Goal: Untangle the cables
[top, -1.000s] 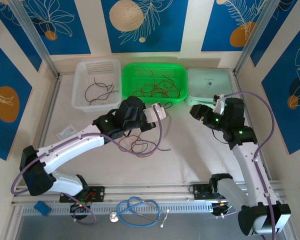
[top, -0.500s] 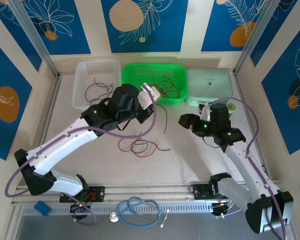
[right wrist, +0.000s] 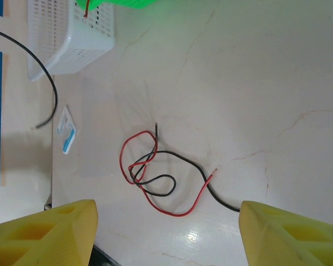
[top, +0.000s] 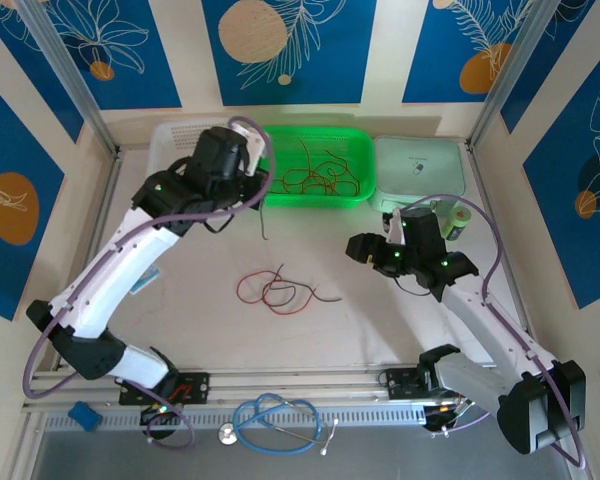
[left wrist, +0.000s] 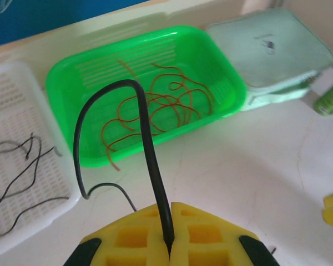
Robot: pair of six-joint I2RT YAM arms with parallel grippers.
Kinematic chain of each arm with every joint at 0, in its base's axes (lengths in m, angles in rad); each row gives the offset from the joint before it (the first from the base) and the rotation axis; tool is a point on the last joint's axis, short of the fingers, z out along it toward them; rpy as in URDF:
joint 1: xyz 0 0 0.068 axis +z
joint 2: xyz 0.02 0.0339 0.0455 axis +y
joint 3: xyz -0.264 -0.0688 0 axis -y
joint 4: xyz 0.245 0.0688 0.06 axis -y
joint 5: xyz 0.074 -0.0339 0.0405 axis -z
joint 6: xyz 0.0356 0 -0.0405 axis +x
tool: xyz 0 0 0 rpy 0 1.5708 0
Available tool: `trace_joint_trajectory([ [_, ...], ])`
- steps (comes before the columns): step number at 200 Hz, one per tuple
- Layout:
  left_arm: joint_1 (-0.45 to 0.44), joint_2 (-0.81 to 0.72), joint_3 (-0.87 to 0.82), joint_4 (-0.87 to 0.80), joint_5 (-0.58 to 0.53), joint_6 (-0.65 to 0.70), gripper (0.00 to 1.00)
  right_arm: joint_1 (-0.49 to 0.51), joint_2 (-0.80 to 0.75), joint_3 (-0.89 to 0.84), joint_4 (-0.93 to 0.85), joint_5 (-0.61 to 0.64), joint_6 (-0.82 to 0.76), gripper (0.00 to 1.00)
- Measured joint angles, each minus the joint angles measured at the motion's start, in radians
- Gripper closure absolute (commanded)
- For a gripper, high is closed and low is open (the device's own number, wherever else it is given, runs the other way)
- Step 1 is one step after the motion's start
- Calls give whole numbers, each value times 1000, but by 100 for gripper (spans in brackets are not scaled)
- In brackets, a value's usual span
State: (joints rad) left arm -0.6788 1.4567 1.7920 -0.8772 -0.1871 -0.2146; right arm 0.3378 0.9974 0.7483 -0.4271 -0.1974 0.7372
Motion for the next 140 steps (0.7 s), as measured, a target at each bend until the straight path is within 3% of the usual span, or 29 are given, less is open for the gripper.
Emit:
trace_joint_trajectory([
  [91,377,113,46,80,245,-70,100,97,66,18,-3,39,5,34],
  [140,478,259,91,193,288,-69,100,139,69,18,-5,61,19,34],
])
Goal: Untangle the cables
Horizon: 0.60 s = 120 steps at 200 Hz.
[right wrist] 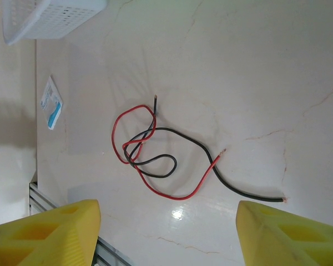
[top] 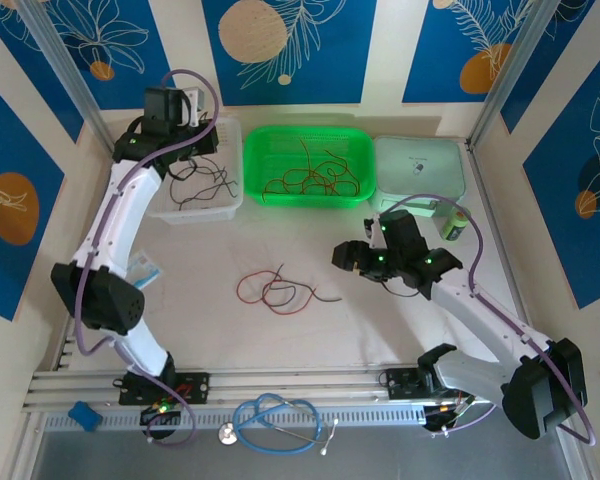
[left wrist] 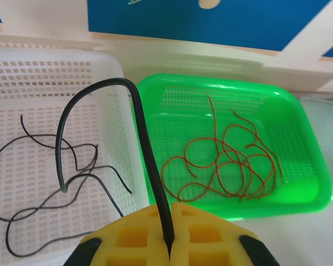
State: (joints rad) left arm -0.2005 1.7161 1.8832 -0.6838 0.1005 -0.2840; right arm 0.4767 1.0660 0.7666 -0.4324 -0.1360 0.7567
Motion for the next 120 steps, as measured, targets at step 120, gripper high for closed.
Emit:
trace_joint_trajectory([
  [120,131,405,17,124,-56,-70,100,128,11,0,-29,90,54,34],
])
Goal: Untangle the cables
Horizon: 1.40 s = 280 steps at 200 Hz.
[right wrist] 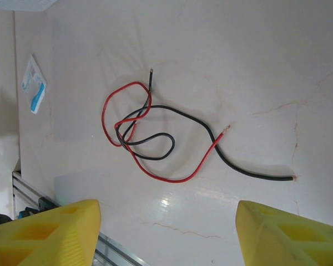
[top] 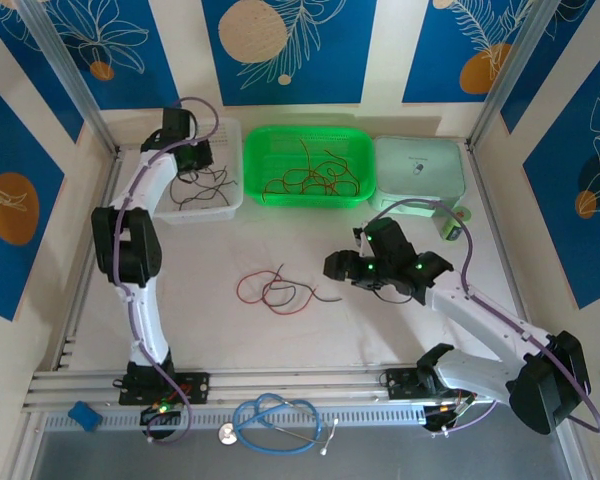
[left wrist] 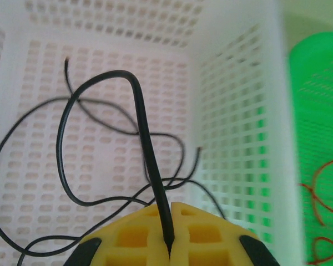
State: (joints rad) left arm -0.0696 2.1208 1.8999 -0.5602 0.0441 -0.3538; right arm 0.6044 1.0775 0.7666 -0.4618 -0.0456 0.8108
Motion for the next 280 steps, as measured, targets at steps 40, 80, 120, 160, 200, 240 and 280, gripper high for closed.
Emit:
trace_joint_trajectory([
  [40,35,64,-13,0,53,-56,70,32,34,13,-6,22,11,34],
  [80,35,71,3,0,148,-68,42,67,96,59,-6,44,14,34],
  [120,35,34,9,2,200,-56,33,101,166,103,-9,58,13,34],
  [160,35,-54,8,-1,219,-35,28,130,216,137,-18,73,13,34],
  [200,34,-169,-30,2,245,-31,27,161,266,183,-43,92,13,35],
  [240,26,-297,-98,2,270,-31,25,196,324,230,-72,112,13,36],
  [280,2,-476,-256,-1,269,-31,24,226,407,303,-170,160,63,44],
])
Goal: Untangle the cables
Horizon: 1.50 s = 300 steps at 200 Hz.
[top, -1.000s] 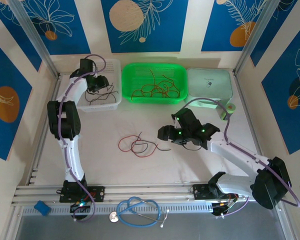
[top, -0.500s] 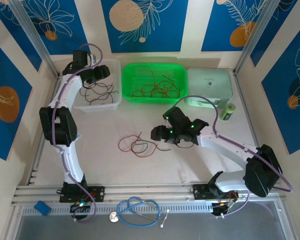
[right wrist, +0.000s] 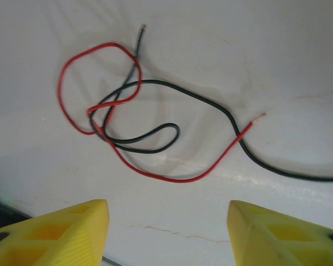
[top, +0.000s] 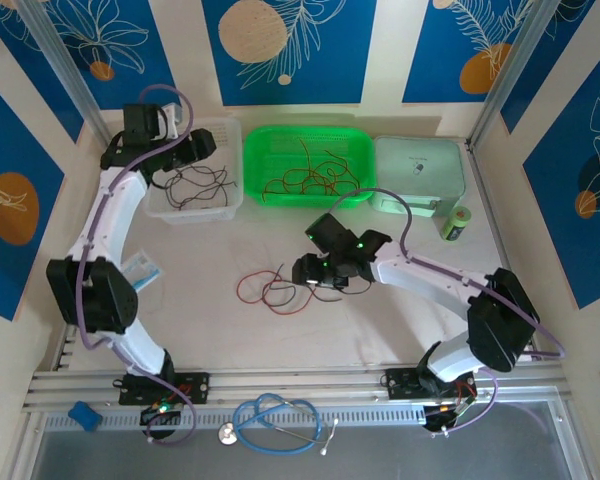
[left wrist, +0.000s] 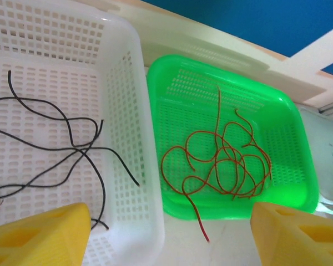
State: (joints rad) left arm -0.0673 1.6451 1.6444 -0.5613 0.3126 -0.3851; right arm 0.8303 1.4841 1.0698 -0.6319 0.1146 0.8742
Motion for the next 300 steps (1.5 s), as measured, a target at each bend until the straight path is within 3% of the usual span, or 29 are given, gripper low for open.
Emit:
trace_joint_trajectory([
  [68,-58,-226,-207,2,-33,-10,25,74,245,110,-148,32,175,48],
  [151,-85,-341,-354,5,-34,-37,25,93,430,219,-169,20,252,49],
  [184,-89,-392,-357,5,-33,-36,25,99,450,220,-185,27,270,58],
  [235,-89,-417,-365,3,-32,-36,25,103,452,222,-238,53,296,100],
  [300,-145,-496,-427,-14,-48,-36,26,102,399,255,-262,81,165,100],
])
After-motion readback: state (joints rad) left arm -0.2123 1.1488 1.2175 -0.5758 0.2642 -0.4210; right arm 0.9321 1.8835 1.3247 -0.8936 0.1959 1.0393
